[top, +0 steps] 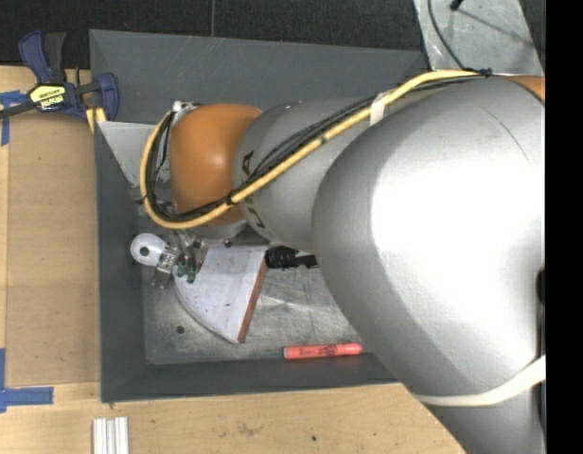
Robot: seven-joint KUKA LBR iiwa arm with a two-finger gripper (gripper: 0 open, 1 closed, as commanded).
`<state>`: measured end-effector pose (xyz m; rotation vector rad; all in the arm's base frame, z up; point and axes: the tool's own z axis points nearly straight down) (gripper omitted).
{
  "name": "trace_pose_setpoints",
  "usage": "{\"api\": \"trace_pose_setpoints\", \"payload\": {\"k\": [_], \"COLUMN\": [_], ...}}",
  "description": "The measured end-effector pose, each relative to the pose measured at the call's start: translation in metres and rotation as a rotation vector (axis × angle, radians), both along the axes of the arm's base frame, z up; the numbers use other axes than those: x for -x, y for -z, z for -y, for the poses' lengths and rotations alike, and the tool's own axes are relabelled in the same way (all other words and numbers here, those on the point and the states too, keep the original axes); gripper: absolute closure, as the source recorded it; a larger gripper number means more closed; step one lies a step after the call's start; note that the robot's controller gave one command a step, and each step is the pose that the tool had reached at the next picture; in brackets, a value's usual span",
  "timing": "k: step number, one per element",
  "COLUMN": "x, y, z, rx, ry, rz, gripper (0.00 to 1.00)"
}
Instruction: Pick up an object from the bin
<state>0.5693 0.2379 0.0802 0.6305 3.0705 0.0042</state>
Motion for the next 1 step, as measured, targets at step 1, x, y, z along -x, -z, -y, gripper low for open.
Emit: {"api": "trace_pose_setpoints", "payload": {"k": [1], "x": [0.0005], "y": [-0.0131], "z": [0.0001], "rx": [0.001], "ry": [0.001], "rz": [-0.007], "gripper": [1.00]}}
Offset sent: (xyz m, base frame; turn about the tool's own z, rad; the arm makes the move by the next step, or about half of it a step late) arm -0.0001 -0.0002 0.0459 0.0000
